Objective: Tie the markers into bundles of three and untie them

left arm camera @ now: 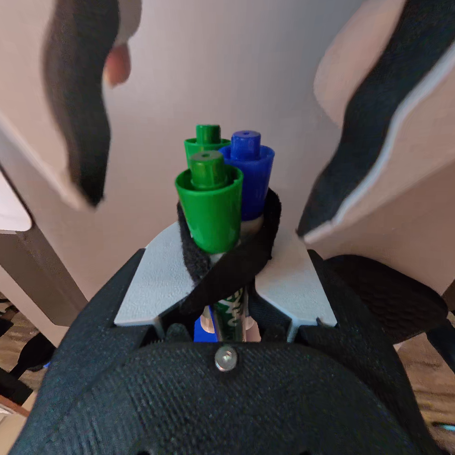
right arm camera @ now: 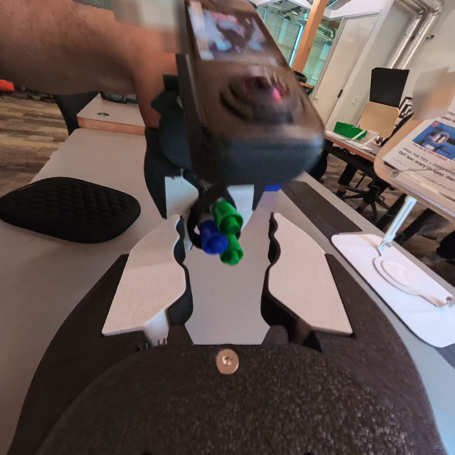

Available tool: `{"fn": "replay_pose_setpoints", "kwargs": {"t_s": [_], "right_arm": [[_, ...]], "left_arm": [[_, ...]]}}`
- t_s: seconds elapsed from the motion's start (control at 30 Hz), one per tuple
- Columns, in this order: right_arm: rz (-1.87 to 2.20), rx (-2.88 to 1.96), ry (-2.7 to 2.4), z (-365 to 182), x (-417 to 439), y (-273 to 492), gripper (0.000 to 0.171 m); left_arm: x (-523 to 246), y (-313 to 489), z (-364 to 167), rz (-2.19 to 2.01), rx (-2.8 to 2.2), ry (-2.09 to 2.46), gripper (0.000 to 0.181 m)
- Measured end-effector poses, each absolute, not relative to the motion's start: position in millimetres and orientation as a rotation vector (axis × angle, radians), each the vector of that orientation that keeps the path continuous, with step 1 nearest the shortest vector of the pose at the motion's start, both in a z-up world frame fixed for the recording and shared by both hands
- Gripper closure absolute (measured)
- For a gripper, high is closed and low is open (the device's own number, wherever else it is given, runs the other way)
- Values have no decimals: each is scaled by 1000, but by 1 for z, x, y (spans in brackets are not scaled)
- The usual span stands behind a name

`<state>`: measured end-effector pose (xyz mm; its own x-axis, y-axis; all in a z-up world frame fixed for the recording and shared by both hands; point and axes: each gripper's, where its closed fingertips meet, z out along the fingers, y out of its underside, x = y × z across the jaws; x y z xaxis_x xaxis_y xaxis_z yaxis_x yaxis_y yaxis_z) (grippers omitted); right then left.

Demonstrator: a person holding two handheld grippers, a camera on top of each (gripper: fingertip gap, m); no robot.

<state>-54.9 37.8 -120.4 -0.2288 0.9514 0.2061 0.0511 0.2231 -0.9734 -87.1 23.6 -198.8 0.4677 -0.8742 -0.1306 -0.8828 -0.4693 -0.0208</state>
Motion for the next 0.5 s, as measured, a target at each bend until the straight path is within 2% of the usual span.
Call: {"fn": "replay_pose_setpoints", "kwargs": {"t_s": [0.27, 0.5], "right_arm": [[1500, -1141, -1418, -131, -60, 39, 104], [1445, -1181, -1395, -132, -53, 57, 122]], "left_arm": [[-69, 38, -189, 104, -2516, 1539, 141], [-38, 69, -197, -120, -2260, 1344, 141]]}}
